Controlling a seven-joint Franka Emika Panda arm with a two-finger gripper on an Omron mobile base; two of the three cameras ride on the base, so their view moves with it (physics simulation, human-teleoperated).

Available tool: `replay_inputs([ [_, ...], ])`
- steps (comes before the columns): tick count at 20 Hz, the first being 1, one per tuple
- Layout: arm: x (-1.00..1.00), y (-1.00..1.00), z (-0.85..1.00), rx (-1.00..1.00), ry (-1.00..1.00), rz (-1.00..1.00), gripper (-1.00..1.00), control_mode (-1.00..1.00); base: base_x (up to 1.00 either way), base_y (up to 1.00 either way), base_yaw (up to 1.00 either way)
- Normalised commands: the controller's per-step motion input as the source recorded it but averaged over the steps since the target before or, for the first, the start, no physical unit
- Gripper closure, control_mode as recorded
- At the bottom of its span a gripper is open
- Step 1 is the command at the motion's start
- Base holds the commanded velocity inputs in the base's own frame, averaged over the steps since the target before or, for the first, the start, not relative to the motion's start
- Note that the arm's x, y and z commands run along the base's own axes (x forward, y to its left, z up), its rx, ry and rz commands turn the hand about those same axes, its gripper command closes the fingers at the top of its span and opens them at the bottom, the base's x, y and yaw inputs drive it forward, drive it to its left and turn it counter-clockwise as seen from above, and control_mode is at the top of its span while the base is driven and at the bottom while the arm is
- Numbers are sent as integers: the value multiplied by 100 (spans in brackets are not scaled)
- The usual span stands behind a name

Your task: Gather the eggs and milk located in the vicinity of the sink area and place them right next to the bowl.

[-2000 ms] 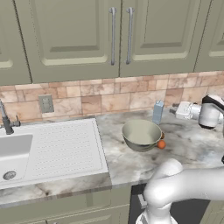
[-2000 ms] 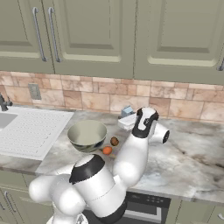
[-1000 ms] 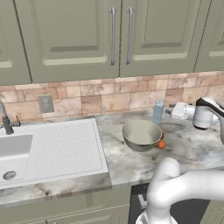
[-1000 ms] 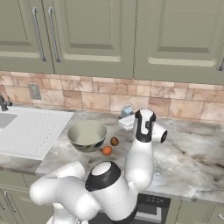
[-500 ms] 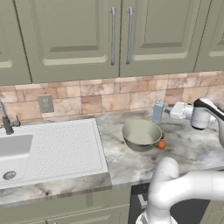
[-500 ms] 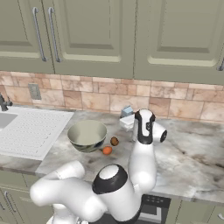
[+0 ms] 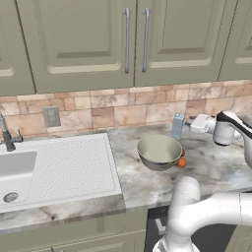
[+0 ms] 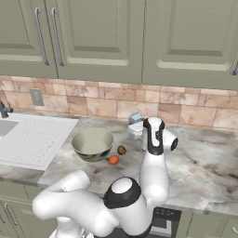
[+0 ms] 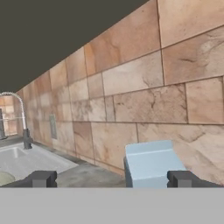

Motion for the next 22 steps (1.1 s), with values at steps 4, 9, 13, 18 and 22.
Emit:
replay_inputs([
  [4, 15, 0, -6, 0, 0, -1, -100, -100, 0, 0, 0],
  [9, 12, 0, -7, 0, 0, -1, -100, -100, 0, 0, 0],
  [13, 8, -3, -8, 0, 0, 0, -100, -100, 0, 0, 0],
  [18, 8, -7, -8, 0, 0, -1, -100, -100, 0, 0, 0],
  [22, 11, -6, -7, 0, 0, -1, -100, -100, 0, 0, 0],
])
